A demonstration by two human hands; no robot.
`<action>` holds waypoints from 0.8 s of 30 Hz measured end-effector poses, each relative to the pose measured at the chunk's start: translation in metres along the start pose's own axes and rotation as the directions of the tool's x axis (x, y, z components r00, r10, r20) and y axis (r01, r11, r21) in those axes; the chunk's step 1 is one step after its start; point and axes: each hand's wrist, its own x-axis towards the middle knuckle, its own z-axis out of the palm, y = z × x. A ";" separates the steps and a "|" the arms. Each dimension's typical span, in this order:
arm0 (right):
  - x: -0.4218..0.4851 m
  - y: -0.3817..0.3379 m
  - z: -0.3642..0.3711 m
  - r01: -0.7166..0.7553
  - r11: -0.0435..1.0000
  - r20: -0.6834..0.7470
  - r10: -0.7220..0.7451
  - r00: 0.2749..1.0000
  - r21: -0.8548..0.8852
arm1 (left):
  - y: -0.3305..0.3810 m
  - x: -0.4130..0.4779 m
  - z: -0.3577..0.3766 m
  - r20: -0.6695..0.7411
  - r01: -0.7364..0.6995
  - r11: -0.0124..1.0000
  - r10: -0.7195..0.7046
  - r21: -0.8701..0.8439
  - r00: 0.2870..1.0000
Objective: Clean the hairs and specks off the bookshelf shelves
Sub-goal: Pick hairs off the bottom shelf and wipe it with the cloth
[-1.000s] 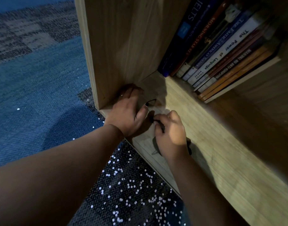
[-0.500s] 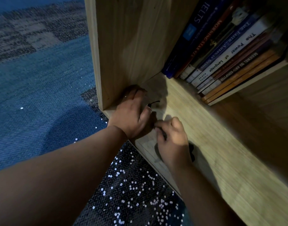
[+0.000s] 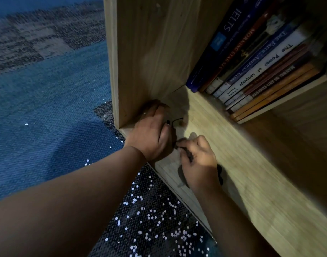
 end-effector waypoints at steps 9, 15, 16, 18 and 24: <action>0.044 -0.006 0.016 -0.082 0.997 0.065 0.083 0.994 -0.009 | 0.001 0.000 0.000 -0.002 -0.012 1.000 0.012 -0.021 1.000; 0.084 -0.009 0.020 -0.175 0.980 0.100 0.185 0.978 -0.095 | 0.005 -0.002 -0.002 -0.004 0.044 0.998 -0.044 -0.034 0.999; 0.082 -0.009 0.019 -0.172 0.981 0.100 0.181 0.979 -0.086 | 0.006 -0.003 -0.002 -0.001 0.047 0.998 -0.047 -0.030 0.999; 0.070 -0.007 0.016 -0.155 0.987 0.083 0.158 0.984 -0.050 | 0.005 -0.002 -0.002 -0.008 0.034 0.999 -0.034 -0.019 0.999; 0.018 -0.004 0.004 -0.102 0.994 0.059 0.099 0.993 0.044 | 0.002 -0.001 0.001 -0.027 0.004 1.000 -0.004 0.003 1.000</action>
